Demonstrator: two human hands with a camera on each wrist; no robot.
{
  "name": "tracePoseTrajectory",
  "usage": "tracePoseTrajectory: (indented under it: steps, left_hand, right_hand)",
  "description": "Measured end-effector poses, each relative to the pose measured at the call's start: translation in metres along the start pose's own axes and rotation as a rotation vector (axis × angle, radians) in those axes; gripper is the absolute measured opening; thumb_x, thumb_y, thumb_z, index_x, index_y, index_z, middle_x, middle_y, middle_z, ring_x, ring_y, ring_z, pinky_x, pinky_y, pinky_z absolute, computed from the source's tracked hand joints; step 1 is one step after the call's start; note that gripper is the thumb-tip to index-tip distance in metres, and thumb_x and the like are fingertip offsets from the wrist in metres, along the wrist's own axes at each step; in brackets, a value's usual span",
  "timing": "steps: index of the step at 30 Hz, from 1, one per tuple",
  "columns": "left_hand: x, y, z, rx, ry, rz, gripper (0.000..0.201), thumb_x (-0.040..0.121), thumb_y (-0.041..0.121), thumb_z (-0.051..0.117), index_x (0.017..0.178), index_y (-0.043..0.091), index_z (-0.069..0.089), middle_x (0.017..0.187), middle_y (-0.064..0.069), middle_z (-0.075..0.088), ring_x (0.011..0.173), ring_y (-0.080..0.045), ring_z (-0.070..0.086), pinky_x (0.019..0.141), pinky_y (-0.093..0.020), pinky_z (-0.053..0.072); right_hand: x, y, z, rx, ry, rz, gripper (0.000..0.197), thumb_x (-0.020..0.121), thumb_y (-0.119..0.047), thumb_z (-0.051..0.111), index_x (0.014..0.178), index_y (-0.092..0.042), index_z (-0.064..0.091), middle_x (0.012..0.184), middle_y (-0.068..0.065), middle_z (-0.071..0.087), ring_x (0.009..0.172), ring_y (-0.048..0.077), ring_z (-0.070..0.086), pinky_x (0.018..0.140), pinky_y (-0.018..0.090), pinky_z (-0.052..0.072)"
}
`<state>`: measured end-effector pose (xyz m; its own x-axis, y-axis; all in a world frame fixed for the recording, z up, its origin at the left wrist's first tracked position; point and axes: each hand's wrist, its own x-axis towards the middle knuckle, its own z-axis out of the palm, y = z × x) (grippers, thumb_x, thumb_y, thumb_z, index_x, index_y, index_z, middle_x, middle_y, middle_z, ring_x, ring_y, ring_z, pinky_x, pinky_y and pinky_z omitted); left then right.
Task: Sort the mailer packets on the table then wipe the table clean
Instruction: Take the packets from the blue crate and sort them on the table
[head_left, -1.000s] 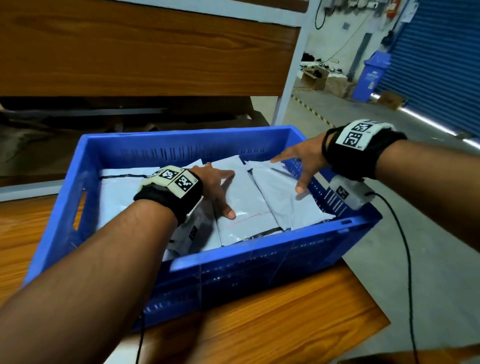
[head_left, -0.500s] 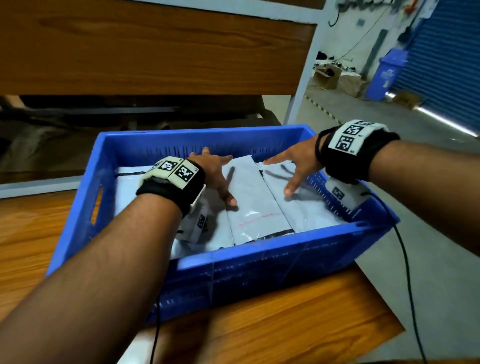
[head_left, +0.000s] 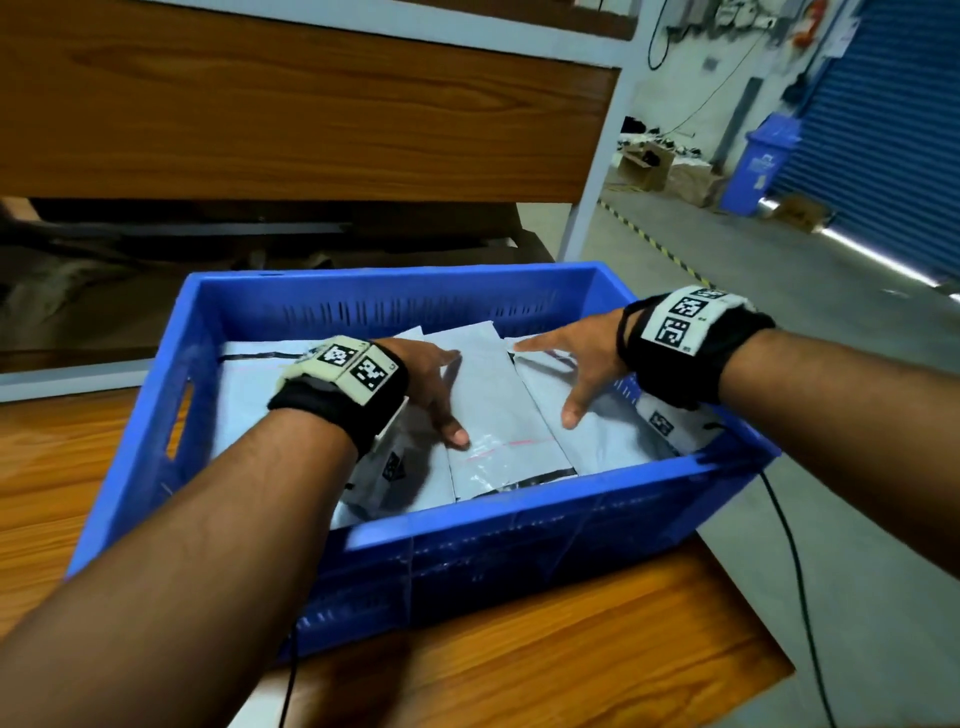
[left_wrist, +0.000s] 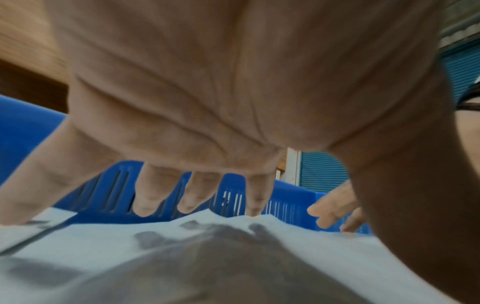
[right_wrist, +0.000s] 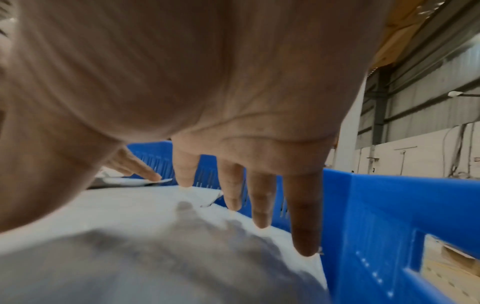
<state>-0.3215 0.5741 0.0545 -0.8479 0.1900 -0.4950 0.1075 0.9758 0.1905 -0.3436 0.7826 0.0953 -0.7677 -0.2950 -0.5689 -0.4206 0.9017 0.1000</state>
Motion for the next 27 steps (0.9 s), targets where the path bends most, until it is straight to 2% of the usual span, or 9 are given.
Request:
tracePoseTrajectory:
  steps: [3, 7, 10, 12, 15, 19, 22, 24, 27]
  left_hand:
    - [0.004, 0.011, 0.010, 0.035, -0.077, -0.010, 0.126, 0.062, 0.048, 0.085, 0.154, 0.028, 0.001, 0.158, -0.005, 0.023, 0.143, -0.027, 0.026, 0.116, -0.038, 0.024]
    - [-0.001, 0.023, 0.012, 0.107, -0.047, 0.005, 0.122, 0.067, 0.048, 0.083, 0.154, 0.024, 0.000, 0.157, -0.008, 0.025, 0.142, -0.028, 0.027, 0.112, -0.034, 0.025]
    - [-0.012, 0.011, -0.004, 0.055, 0.031, -0.005, 0.113, 0.065, 0.052, 0.082, 0.153, 0.020, 0.019, 0.157, -0.002, 0.026, 0.143, -0.019, 0.024, 0.108, -0.026, 0.023]
    - [-0.018, -0.007, -0.012, 0.089, 0.026, -0.052, 0.115, 0.064, 0.054, 0.081, 0.153, 0.018, 0.019, 0.157, 0.000, 0.026, 0.143, -0.018, 0.025, 0.112, -0.027, 0.022]
    - [-0.025, -0.035, -0.006, 0.137, -0.088, -0.132, 0.106, 0.066, 0.054, 0.079, 0.151, 0.021, 0.025, 0.150, -0.003, 0.039, 0.137, -0.021, 0.037, 0.112, -0.031, 0.030]
    - [-0.031, -0.054, 0.008, 0.064, -0.092, -0.138, 0.104, 0.069, 0.052, 0.078, 0.152, 0.029, 0.020, 0.153, 0.002, 0.032, 0.141, -0.019, 0.029, 0.113, -0.027, 0.024]
    - [-0.038, -0.055, 0.006, 0.050, -0.072, -0.125, 0.082, 0.067, 0.052, 0.080, 0.136, 0.032, 0.042, 0.148, 0.002, 0.041, 0.128, -0.017, 0.041, 0.106, -0.028, 0.028]
    - [-0.042, -0.056, 0.006, 0.081, -0.045, -0.113, 0.065, 0.071, 0.052, 0.077, 0.124, 0.027, 0.047, 0.147, -0.002, 0.043, 0.120, -0.017, 0.043, 0.102, -0.029, 0.031]
    - [-0.045, -0.058, 0.002, 0.123, 0.127, -0.099, 0.088, 0.076, 0.060, 0.069, 0.148, 0.025, 0.033, 0.151, -0.001, 0.037, 0.137, -0.022, 0.036, 0.110, -0.032, 0.030]
  right_hand:
    - [0.002, -0.001, 0.009, -0.086, -0.049, 0.051, 0.110, 0.072, -0.045, 0.080, 0.154, -0.032, 0.008, 0.159, -0.002, 0.021, 0.143, 0.021, 0.025, 0.113, 0.033, 0.023]
    - [0.004, -0.005, 0.006, -0.073, -0.040, 0.042, 0.109, 0.073, -0.042, 0.080, 0.154, -0.029, 0.009, 0.158, -0.002, 0.022, 0.143, 0.020, 0.025, 0.112, 0.030, 0.023]
    - [-0.002, -0.011, -0.011, -0.011, 0.046, -0.015, 0.104, 0.072, -0.046, 0.079, 0.152, -0.036, 0.013, 0.158, -0.006, 0.024, 0.143, 0.019, 0.025, 0.113, 0.032, 0.022]
    - [0.000, -0.018, -0.016, -0.001, 0.093, -0.058, 0.099, 0.074, -0.052, 0.075, 0.151, -0.042, 0.014, 0.158, -0.007, 0.023, 0.144, 0.020, 0.025, 0.113, 0.033, 0.021]
    - [0.011, -0.037, -0.011, -0.037, 0.041, -0.087, 0.101, 0.069, -0.060, 0.075, 0.148, -0.050, 0.013, 0.158, -0.003, 0.023, 0.143, 0.022, 0.026, 0.116, 0.039, 0.023]
    - [0.022, -0.059, 0.004, -0.109, -0.047, -0.072, 0.103, 0.071, -0.055, 0.076, 0.149, -0.048, 0.010, 0.159, 0.005, 0.018, 0.143, 0.027, 0.025, 0.113, 0.039, 0.025]
    - [0.021, -0.063, 0.004, -0.089, -0.045, -0.064, 0.102, 0.070, -0.056, 0.077, 0.148, -0.049, 0.011, 0.159, 0.004, 0.020, 0.142, 0.027, 0.027, 0.112, 0.039, 0.026]
    - [0.018, -0.064, -0.001, -0.034, 0.004, -0.068, 0.099, 0.068, -0.062, 0.074, 0.147, -0.050, 0.015, 0.157, 0.001, 0.025, 0.141, 0.025, 0.030, 0.112, 0.039, 0.026]
    - [0.012, -0.066, -0.014, 0.051, 0.185, -0.103, 0.088, 0.076, -0.065, 0.065, 0.149, -0.043, 0.021, 0.155, -0.004, 0.031, 0.140, 0.021, 0.033, 0.112, 0.035, 0.026]
